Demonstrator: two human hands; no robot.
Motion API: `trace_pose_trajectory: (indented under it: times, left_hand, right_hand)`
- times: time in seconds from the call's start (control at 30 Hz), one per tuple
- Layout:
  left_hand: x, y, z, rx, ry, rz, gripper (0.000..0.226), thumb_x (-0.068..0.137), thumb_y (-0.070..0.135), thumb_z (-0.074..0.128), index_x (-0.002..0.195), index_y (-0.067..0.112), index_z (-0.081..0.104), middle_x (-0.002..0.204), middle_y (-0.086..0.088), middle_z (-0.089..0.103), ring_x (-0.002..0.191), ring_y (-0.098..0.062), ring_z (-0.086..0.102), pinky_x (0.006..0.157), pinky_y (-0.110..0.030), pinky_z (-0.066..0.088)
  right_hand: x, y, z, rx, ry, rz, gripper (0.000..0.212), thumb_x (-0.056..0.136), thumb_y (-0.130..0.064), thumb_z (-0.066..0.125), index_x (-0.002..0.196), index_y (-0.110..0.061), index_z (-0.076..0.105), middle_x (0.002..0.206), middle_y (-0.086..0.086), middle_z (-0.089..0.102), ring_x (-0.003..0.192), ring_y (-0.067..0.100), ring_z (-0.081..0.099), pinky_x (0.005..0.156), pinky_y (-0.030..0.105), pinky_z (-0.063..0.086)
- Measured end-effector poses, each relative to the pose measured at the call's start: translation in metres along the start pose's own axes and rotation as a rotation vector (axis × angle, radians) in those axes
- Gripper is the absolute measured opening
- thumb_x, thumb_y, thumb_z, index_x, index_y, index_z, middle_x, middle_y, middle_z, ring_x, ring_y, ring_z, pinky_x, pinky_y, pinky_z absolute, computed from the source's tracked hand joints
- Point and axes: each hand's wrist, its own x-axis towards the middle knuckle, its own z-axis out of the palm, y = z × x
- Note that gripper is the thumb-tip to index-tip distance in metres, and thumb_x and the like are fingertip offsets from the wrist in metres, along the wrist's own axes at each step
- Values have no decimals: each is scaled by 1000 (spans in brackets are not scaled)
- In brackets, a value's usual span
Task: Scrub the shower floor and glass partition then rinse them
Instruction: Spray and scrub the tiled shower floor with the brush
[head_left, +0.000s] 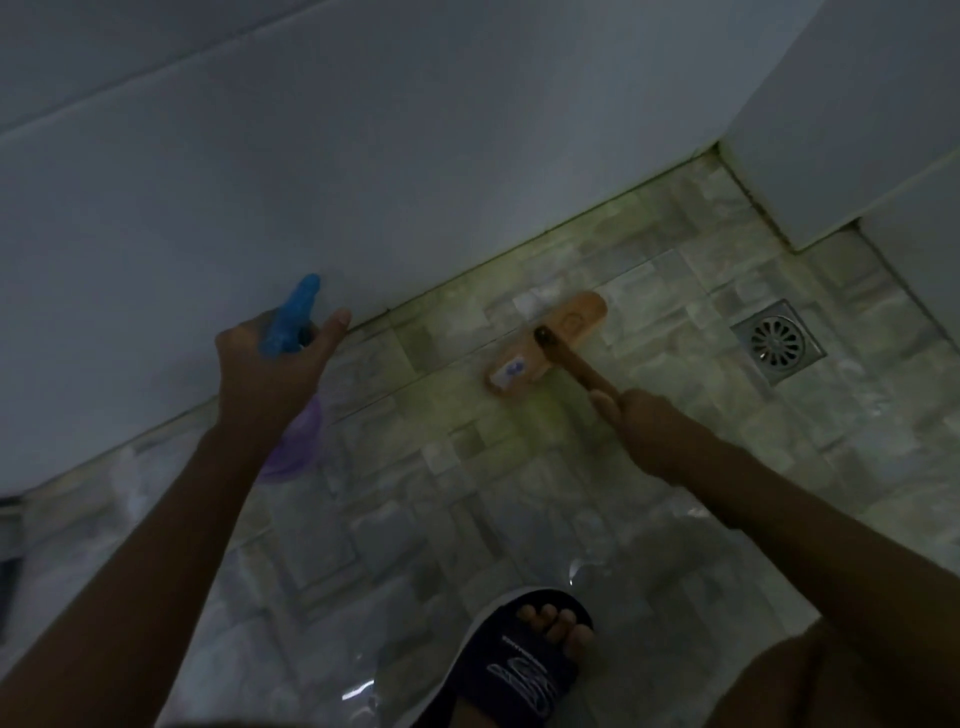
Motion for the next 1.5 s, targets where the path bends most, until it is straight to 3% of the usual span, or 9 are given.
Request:
trace_pose_trajectory:
  times: [0.1,0.27,0.57,0.77,0.93,1.1,1.27,1.37,1.5]
  left_hand:
    - [-11,-8,-2,-7,-14,-40,48,85,38,77,64,-3,62,55,-15,60,48,-27,57,51,-34,46]
    - [-26,-4,2,-52,-74,-192,48,83,39,79,67,-3,63,56,-21,61,54,-39,63,51,-39,52]
    - [-21,-9,-12,-94,-63,-152,47,83,36,80,74,-6,59,63,-22,60,47,-29,57,42,-26,48]
    - [-28,-13,4,-98,-122,-157,52,82,40,79,71,-5,56,60,-22,57,52,-39,58,48,-39,52]
    - [-26,-11,15,-105,-132,-193,51,81,42,79,71,-5,61,59,-21,58,55,-39,60,59,-43,55]
    - [-24,-10,36,-75,-289,-50,52,80,48,76,78,-4,69,53,-4,54,48,-12,49,52,-32,48]
    - [-24,20,73,-84,-476,-37,37,73,59,78,92,29,68,59,-4,53,52,-11,50,53,-25,42]
    - [-20,46,90,-113,-488,95,41,81,43,78,119,28,69,61,1,53,55,-13,51,58,-27,45]
    - [-13,61,106,-161,-476,109,39,83,47,75,95,10,74,54,7,47,50,-9,46,53,-26,42]
  right_hand:
    - [34,-41,4,91,78,-28,55,105,-53,32,96,-6,58,77,7,58,62,20,54,52,28,38]
    - [46,-110,63,185,48,-201,49,107,-46,35,103,-6,63,87,10,63,69,22,55,59,28,38]
    - [6,-7,41,-119,-12,-163,57,104,-54,33,98,-5,62,92,18,67,91,36,66,74,35,48]
    - [42,-66,43,180,136,-120,59,105,-51,34,106,0,63,92,15,64,81,30,60,68,31,41]
    - [10,-59,77,64,11,-225,51,105,-52,34,92,-10,59,78,4,60,76,27,64,61,30,41]
    - [0,33,12,2,106,53,53,107,-44,34,107,0,64,100,21,67,93,37,65,71,31,43]
    - [9,66,-27,193,257,232,65,102,-60,32,93,-1,58,81,18,60,61,32,59,38,27,43]
    - [-13,66,8,87,158,126,60,104,-52,33,95,-1,64,87,22,65,76,36,65,59,31,47]
    - [-61,90,21,28,12,92,57,101,-56,33,97,-8,64,86,8,66,81,26,66,69,31,47]
